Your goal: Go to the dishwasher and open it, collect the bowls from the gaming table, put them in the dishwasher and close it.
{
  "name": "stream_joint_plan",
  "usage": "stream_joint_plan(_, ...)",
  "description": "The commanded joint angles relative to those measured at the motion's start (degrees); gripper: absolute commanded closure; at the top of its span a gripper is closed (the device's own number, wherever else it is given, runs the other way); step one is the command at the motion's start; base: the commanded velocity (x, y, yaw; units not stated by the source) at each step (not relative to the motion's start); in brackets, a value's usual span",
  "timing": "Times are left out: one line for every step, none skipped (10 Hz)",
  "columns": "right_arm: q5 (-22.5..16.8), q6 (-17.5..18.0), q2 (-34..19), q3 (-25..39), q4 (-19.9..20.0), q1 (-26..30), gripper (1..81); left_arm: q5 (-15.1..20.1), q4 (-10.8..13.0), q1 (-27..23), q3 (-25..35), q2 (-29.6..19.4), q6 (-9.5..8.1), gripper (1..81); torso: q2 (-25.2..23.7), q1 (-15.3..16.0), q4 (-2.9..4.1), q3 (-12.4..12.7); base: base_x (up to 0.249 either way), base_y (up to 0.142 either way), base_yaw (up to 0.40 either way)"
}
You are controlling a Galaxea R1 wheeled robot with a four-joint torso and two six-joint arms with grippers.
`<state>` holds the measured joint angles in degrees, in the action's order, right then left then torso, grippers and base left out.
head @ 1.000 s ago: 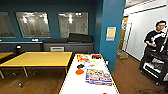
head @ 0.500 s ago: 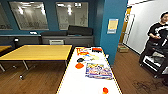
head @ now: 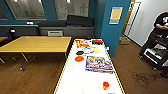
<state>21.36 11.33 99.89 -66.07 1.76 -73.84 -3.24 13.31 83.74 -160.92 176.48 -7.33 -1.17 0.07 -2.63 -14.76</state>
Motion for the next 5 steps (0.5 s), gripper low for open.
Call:
stream_joint_plan(-11.11, 0.28, -12.57, 5.95, 5.97, 16.63, 1.0, 3.24, -0.3, -1.25, 0.07, 0.01, 0.21, 1.0, 0.0, 0.0, 0.0, 0.04, 0.0, 0.0, 0.0)
stream_joint_plan(-15.2, 0.36, -13.11, 6.76, 7.38, 21.98, 1.0, 3.24, -0.3, -1.25, 0.07, 0.01, 0.21, 1.0, 0.0, 0.02, 0.0, 0.02, 0.0, 0.0, 0.0)
stream_joint_plan(-19.95, 0.36, -12.67, 6.76, 9.05, 26.4, 1.0, 3.24, -0.3, -1.25, 0.07, 0.1, 0.12, 1.0, 0.02, 0.02, 0.0, 0.11, 0.0, 0.0, 0.0)
stream_joint_plan(-23.12, 0.36, -12.23, 6.41, 10.64, 30.37, 1.0, 3.24, -0.39, -1.25, 0.07, 0.1, 0.03, 1.0, 0.02, 0.02, 0.0, 0.11, 0.0, 0.0, 0.0)
stream_joint_plan(-25.9, 0.36, -11.71, 5.01, 12.38, 33.94, 1.0, 3.24, -0.39, -1.25, 0.07, 0.1, -0.06, 1.0, 0.02, 0.02, 0.0, 0.09, 0.0, 0.0, 0.0)
